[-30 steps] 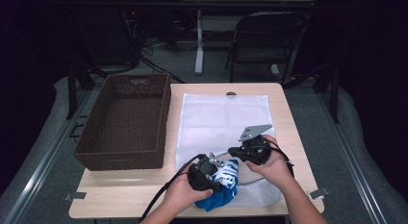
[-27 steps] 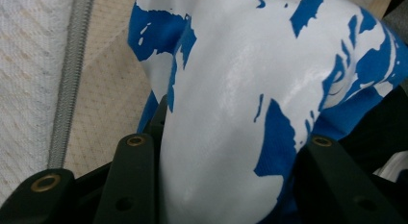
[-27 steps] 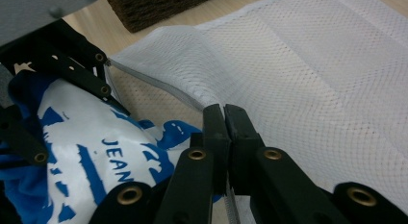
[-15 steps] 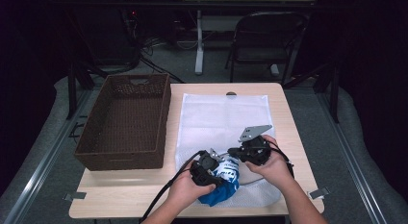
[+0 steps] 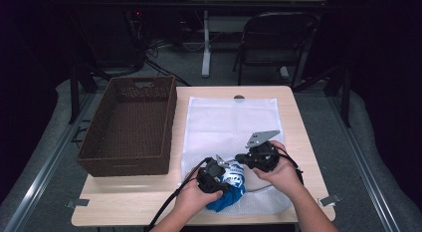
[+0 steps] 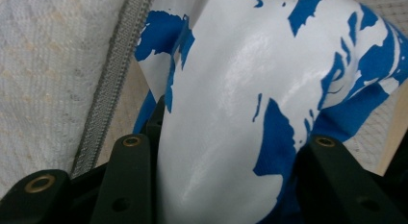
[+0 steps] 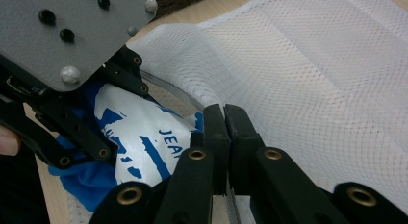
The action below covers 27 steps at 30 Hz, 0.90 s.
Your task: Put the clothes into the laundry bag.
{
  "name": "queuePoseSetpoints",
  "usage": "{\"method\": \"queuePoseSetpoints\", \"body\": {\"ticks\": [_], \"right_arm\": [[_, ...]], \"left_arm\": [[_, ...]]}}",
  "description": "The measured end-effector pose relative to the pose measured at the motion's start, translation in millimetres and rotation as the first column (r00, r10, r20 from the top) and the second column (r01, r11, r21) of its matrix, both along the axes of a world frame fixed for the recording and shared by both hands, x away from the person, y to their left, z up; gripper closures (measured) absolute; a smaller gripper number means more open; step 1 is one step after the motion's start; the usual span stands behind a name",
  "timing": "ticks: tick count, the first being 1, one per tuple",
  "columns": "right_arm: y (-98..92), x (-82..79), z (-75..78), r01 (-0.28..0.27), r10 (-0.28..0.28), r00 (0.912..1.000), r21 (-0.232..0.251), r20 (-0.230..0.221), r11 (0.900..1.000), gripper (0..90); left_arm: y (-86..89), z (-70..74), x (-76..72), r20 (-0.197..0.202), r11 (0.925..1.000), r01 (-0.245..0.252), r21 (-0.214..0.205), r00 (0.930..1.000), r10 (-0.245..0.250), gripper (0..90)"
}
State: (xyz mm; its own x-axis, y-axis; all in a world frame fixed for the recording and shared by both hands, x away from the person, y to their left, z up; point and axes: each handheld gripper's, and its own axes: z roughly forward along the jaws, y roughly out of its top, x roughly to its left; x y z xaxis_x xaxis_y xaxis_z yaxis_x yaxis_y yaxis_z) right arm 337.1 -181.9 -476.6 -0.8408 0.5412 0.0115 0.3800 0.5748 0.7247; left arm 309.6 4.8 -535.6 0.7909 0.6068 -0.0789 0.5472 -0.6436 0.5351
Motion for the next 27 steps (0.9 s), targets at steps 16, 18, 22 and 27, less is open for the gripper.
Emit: {"method": "queuePoseSetpoints", "body": {"ticks": [16,18,22,27], "right_arm": [[0.9,0.9,-3.7,0.0,0.0,1.0,-0.007,-0.01,1.0,88.3],[0.7,1.0,-3.5,0.001,-0.001,1.0,-0.007,-0.01,1.0,88.3],[0.3,1.2,-3.5,0.001,-0.001,0.9999,-0.004,-0.011,1.0,88.3],[0.3,1.5,-3.6,0.003,-0.003,1.0,-0.005,-0.009,1.0,88.3]], "left_arm": [[1.4,-9.8,-1.1,-0.024,0.9983,-0.032,-0.048,0.9992,0.031,41.3],[1.1,-9.2,-2.1,-0.025,0.9978,-0.032,-0.058,0.9992,0.031,37.7],[2.6,-5.2,-3.4,-0.026,0.9971,-0.029,-0.07,0.9993,0.028,33.6],[5.2,-0.8,-5.9,-0.034,0.9973,-0.028,-0.068,0.9991,0.026,31.0]]}}
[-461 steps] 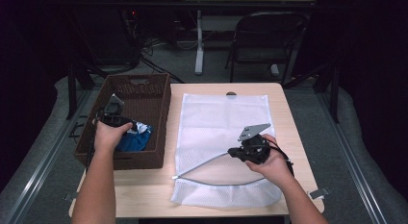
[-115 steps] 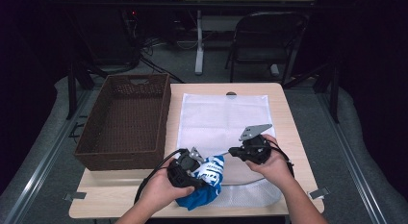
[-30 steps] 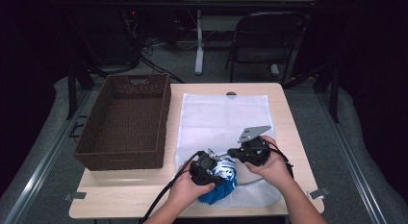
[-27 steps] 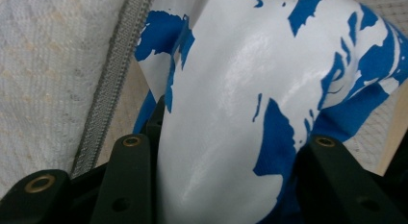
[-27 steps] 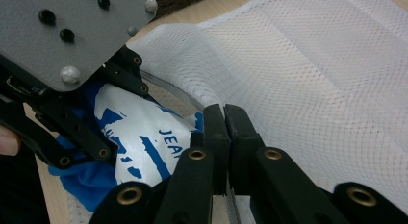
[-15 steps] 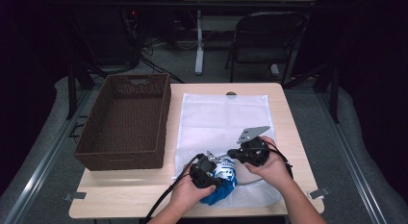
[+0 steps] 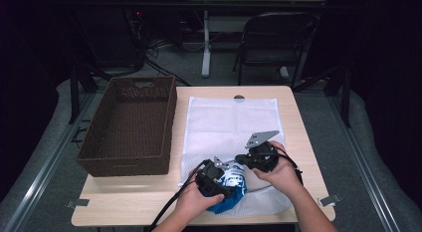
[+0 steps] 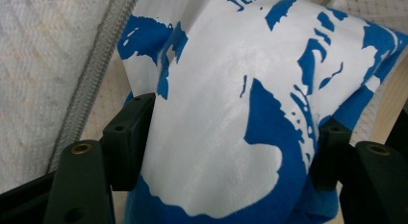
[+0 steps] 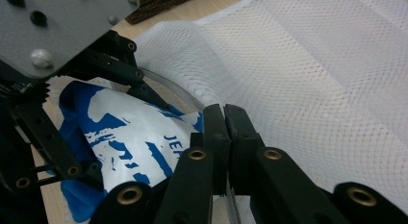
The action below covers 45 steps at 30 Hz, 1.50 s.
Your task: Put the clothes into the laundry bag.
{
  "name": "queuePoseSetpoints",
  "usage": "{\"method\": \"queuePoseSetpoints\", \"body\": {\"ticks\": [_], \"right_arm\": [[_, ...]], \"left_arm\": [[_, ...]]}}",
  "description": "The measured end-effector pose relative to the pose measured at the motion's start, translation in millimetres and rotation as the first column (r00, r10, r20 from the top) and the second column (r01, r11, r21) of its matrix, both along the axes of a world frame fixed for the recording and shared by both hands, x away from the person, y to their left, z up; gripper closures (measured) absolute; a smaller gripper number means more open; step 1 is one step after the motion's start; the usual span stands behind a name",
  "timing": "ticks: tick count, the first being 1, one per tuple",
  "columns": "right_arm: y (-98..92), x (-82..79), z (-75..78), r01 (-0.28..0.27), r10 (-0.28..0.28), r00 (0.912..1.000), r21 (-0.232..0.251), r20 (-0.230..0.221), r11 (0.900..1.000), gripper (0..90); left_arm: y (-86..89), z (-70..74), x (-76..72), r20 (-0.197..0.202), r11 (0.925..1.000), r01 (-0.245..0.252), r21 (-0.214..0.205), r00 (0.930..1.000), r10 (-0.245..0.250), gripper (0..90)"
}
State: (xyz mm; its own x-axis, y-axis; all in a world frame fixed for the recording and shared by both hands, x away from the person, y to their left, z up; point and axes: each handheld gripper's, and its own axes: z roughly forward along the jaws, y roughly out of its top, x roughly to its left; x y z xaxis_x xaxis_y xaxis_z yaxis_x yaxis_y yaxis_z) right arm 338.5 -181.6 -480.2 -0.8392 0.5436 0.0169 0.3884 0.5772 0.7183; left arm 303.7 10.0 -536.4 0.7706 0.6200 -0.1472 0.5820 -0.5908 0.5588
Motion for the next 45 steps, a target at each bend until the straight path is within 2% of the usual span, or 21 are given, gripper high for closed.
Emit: {"method": "queuePoseSetpoints", "body": {"ticks": [4,8,16,21,25,34,45], "right_arm": [[-0.2,0.2,-0.1,0.002,-0.002,1.0,0.001,-0.002,1.0,88.3],[0.0,0.3,-0.1,-0.001,0.001,1.0,0.0,-0.001,1.0,88.3],[-0.2,-0.3,0.6,0.0,0.0,1.0,0.001,-0.001,1.0,88.3],[0.2,-1.1,1.5,-0.002,0.002,1.0,0.003,0.001,1.0,88.3],[1.0,-1.4,1.4,-0.005,0.005,1.0,0.0,0.004,1.0,88.3],[2.0,-2.5,1.6,-0.01,0.01,0.9999,-0.001,0.004,1.0,88.3],[2.7,-3.9,2.0,-0.012,0.012,0.9999,-0.002,0.003,0.9999,88.3]], "left_arm": [[2.5,4.2,-4.2,0.005,0.9998,-0.003,-0.021,1.0,0.003,29.2],[5.4,7.8,-8.1,0.008,0.9997,0.004,-0.023,1.0,-0.004,26.3],[8.8,7.7,-15.6,0.028,0.9999,0.004,0.011,0.9996,-0.005,26.7],[12.5,2.2,-15.7,0.02,0.9999,0.006,-0.008,0.9998,-0.006,34.0],[14.3,-2.6,-14.5,0.013,0.9999,0.014,-0.006,0.9998,-0.014,40.9],[15.5,-10.5,-15.1,0.017,0.9996,0.001,-0.027,0.9999,-0.001,51.5],[18.1,-7.0,-13.8,0.025,0.9987,-0.01,-0.051,0.9996,0.011,64.9]]}}
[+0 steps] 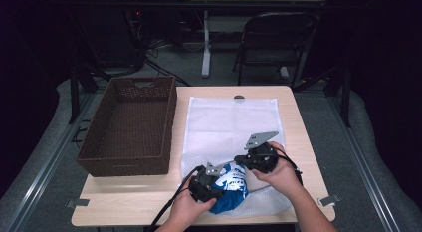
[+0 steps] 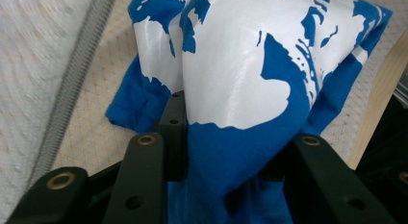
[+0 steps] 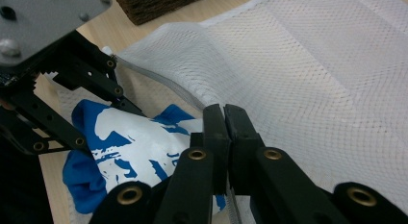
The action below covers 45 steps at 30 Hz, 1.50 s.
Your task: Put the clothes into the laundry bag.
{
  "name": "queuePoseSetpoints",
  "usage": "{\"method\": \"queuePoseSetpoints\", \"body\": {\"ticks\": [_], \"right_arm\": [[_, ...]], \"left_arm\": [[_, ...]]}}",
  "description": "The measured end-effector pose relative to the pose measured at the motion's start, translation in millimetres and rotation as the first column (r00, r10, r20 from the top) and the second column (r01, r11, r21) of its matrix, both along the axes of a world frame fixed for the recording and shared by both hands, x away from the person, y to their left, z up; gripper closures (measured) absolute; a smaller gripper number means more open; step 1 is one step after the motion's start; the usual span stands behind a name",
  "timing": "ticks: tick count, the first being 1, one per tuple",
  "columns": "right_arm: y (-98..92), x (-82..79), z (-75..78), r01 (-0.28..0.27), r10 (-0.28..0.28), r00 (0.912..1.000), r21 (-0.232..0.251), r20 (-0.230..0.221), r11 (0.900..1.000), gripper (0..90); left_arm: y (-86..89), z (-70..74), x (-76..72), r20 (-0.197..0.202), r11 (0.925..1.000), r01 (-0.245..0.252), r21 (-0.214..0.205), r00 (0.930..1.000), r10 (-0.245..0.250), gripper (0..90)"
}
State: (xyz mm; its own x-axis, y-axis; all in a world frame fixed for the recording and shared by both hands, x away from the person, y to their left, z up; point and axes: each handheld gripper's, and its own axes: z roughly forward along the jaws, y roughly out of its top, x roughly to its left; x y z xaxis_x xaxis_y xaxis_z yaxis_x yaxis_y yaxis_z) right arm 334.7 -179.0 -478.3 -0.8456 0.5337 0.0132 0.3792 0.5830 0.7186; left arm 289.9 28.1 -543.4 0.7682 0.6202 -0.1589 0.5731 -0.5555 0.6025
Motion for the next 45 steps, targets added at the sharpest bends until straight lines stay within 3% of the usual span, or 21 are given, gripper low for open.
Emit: {"method": "queuePoseSetpoints", "body": {"ticks": [17,26,34,45], "right_arm": [[1.6,-2.1,3.8,-0.01,0.01,0.9999,0.005,0.012,0.9999,88.3],[1.4,-2.5,4.8,-0.008,0.008,0.9999,0.01,0.01,0.9999,88.3],[1.1,-2.8,5.5,-0.008,0.008,0.9999,0.014,0.012,0.9999,88.3],[1.2,-1.2,2.6,-0.004,0.004,1.0,0.007,0.007,1.0,88.3]], "left_arm": [[-0.2,16.3,8.4,0.039,0.9983,-0.051,-0.03,0.9979,0.052,68.1],[-10.1,15.8,15.3,0.052,0.9973,-0.068,-0.029,0.9962,0.069,68.1],[-10.7,15.3,19.8,0.073,0.9915,-0.125,-0.036,0.9892,0.128,68.1],[-14.2,1.8,24.3,0.07,0.9904,-0.137,-0.016,0.988,0.138,64.9]]}}
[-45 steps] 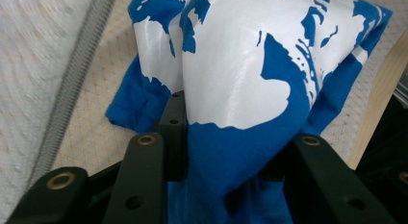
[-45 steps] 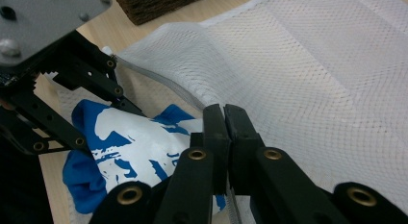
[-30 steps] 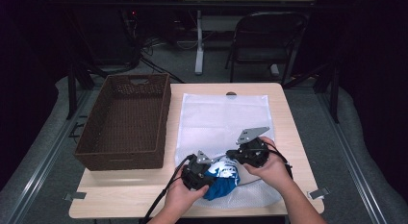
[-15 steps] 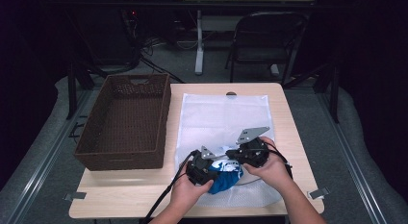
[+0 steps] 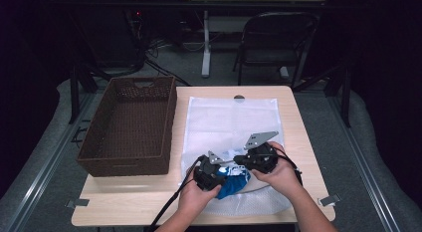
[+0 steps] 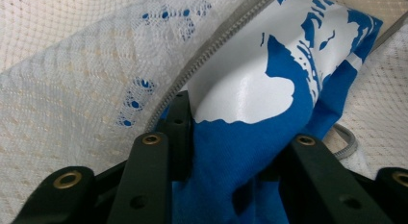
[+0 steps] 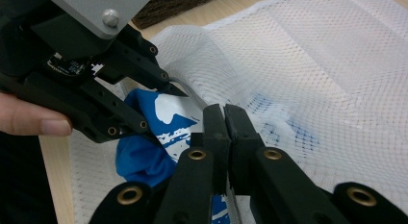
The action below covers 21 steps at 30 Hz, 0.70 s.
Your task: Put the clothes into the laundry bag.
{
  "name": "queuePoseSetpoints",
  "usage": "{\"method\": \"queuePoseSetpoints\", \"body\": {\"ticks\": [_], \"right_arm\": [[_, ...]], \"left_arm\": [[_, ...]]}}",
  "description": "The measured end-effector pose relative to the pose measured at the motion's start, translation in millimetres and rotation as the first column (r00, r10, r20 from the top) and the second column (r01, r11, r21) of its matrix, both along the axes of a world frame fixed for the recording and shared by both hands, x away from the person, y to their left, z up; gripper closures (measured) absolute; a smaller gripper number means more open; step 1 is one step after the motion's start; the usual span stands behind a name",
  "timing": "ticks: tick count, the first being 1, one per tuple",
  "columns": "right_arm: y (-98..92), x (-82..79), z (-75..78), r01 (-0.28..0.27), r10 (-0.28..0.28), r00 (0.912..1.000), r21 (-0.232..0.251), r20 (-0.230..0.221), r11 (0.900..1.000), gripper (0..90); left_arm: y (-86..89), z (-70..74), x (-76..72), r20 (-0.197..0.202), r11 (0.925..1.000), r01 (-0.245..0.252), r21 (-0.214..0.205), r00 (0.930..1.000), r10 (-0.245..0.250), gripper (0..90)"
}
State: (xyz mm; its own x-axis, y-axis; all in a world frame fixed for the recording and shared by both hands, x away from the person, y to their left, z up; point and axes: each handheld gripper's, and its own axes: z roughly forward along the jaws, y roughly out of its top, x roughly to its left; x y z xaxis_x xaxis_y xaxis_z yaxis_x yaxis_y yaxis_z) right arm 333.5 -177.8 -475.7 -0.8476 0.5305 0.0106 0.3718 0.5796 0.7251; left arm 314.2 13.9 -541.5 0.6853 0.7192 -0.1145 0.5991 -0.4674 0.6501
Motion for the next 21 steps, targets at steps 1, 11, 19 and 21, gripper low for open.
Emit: {"method": "queuePoseSetpoints", "body": {"ticks": [1,11,19,21], "right_arm": [[-0.3,0.3,-0.3,-0.001,0.001,1.0,0.0,-0.002,1.0,88.3],[-0.9,1.0,-0.9,0.002,-0.002,1.0,0.0,-0.005,1.0,88.3],[-1.4,0.7,0.0,0.004,-0.004,1.0,0.004,-0.003,1.0,88.3],[-1.4,0.8,0.1,0.002,-0.002,1.0,0.003,-0.002,1.0,88.3]], "left_arm": [[0.2,0.1,0.1,-0.001,1.0,0.0,0.002,1.0,0.0,63.8],[4.6,6.8,-4.1,-0.039,0.9991,0.013,-0.041,0.9991,-0.014,40.7],[7.4,15.0,-14.3,-0.052,0.9985,0.041,-0.037,0.9977,-0.043,31.9],[8.5,17.2,-17.2,-0.053,0.9981,0.05,-0.035,0.9972,-0.051,31.3]]}}
